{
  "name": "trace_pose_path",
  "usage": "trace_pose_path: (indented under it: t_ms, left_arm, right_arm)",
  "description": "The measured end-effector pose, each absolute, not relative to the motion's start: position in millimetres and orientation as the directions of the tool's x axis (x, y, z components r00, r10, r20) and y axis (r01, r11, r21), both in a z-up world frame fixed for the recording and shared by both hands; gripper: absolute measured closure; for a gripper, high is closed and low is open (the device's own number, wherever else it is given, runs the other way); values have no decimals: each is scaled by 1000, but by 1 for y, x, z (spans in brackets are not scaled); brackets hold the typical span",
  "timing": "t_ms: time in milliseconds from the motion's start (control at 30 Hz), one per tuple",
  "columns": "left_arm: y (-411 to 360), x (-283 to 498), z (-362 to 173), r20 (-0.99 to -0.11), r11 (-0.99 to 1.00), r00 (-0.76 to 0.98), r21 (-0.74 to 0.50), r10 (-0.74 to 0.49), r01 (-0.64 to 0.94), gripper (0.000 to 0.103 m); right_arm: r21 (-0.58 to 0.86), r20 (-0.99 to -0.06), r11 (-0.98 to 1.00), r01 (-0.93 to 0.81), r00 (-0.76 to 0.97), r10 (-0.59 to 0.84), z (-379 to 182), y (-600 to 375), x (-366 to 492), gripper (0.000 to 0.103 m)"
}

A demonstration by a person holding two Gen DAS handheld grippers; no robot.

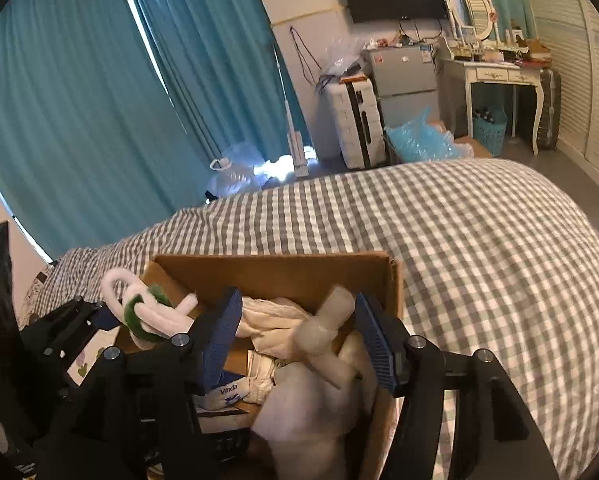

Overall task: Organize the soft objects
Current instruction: 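Lower the white plastic item into the box with the right tool while the left tool drops the pipe-cleaner toy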

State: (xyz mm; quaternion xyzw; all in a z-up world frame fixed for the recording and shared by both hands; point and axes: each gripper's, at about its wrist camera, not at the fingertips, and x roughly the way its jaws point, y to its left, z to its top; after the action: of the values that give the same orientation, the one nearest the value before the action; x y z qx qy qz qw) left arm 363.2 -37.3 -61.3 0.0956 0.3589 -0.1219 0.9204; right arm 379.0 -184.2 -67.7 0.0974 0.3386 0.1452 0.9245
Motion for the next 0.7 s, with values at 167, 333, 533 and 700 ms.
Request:
trace_pose_path:
  t_ms: [167,333,533,700]
  left_arm:
    - [-35,352,-39,-699,956,690,33,-186,292,32]
    - [-37,334,1,-686,955,699,17,-205,297,32]
    - [-43,305,38,-651,945,712,-27,-264,326,32]
    - [-40,297,50,-614,939,738,-14,-279,343,32]
  right_arm:
    - [257,-579,946,-200,751,316,-29,-192,352,43]
    - [238,-558,947,-214,768,314,20,-197,309,32]
    - [211,-519,953,-217,801,298,62,-200,261,17]
    - [216,-515,955,-205,807,290,72,-201,260,15]
